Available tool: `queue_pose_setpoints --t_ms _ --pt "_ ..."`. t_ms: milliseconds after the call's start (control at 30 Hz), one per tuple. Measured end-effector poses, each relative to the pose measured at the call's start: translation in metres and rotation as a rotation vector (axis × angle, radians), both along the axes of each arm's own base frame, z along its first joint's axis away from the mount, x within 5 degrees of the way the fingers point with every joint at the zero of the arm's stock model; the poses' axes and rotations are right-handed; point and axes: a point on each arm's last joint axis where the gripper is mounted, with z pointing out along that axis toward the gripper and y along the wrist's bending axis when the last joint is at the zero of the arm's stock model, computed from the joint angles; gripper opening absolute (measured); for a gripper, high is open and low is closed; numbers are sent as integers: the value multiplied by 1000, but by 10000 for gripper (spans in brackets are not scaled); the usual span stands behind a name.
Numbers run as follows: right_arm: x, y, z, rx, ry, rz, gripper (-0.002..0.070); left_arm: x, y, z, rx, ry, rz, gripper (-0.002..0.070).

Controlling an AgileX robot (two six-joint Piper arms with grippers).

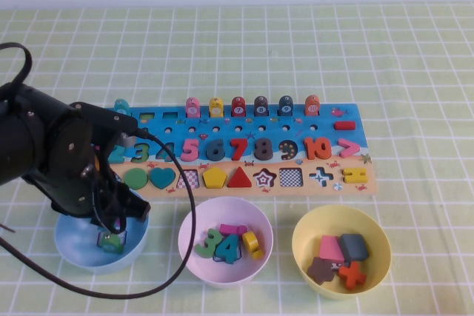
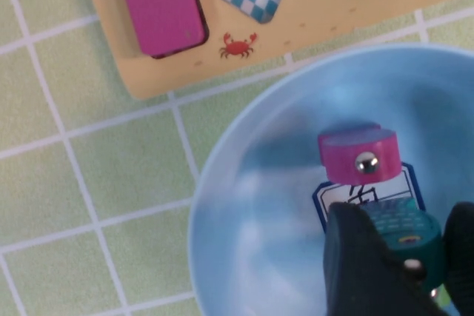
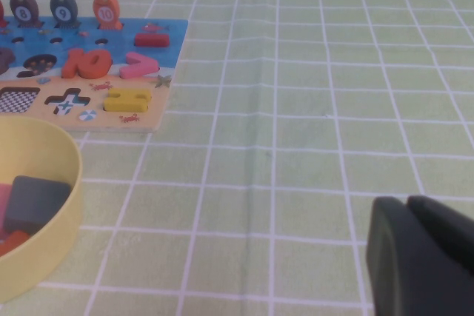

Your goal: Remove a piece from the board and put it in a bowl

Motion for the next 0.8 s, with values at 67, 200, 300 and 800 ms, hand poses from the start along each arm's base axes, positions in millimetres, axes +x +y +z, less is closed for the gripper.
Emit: queue_pose_setpoints --t_ms 67,200,300,800 --pt "0 0 0 0 0 0 -18 0 0 0 -1 -1 0 231" --pt "0 0 0 0 0 0 -18 0 0 0 -2 -3 -1 269" --pt "0 0 0 0 0 0 -18 0 0 0 -2 -3 -1 282" --pt "0 0 0 0 0 0 -18 -15 13 72 -28 -239 -19 278"
